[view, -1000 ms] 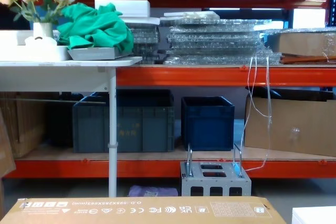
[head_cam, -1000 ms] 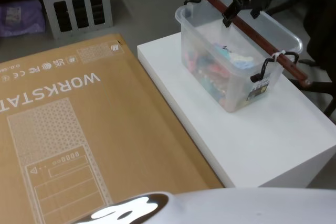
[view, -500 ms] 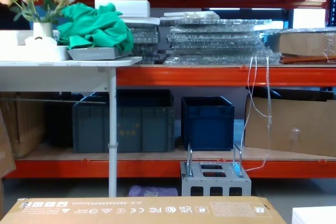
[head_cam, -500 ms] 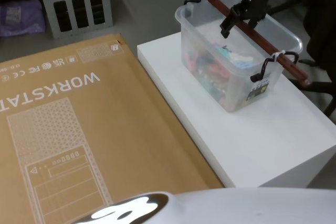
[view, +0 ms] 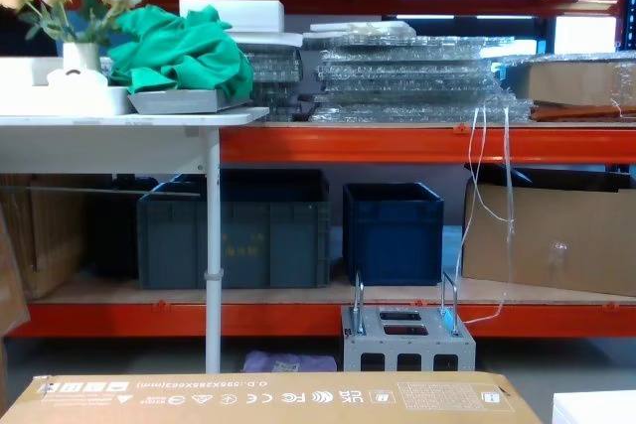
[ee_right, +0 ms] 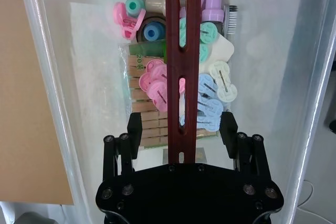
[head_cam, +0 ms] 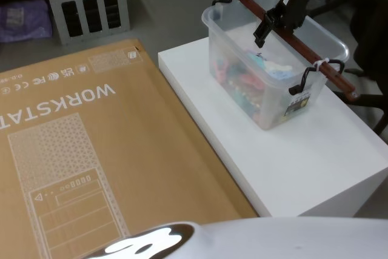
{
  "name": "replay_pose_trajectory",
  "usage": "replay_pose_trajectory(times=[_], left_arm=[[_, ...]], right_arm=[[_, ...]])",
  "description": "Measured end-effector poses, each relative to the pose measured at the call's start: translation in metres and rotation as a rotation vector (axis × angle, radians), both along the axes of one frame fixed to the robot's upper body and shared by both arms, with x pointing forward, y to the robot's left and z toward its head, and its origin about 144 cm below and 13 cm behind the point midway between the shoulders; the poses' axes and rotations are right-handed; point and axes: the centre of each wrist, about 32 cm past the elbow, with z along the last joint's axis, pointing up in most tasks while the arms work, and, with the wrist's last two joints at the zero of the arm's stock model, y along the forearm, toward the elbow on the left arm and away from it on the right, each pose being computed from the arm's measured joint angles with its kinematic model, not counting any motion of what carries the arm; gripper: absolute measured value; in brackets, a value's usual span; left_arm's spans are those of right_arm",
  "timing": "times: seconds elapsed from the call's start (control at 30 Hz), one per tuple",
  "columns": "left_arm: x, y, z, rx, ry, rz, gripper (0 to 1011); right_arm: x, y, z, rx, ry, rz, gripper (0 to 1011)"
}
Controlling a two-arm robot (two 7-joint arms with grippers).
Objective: Use one hand to grasp the basket and place it at the designated location.
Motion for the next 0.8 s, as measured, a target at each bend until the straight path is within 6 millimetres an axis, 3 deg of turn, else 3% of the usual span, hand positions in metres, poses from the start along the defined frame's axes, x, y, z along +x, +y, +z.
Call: replay_pose_trajectory(times=[0.13, 0.7, 0.8], left_arm=[[0.0, 0.0, 0.0, 0.0, 0.0, 0.0, 0], [0.0, 0.0, 0.0, 0.0, 0.0, 0.0, 0], [0.0, 0.0, 0.0, 0.0, 0.0, 0.0, 0]], right_arm=[[-0.0012, 0.0001, 0.0002, -0.002, -0.008, 0.003, 839], [-0.0043, -0.0005, 0.003, -0.006, -0.026, 0.0, 263], [-0.0046, -0.0005, 0.0034, -0.007, -0.028, 0.0, 235]])
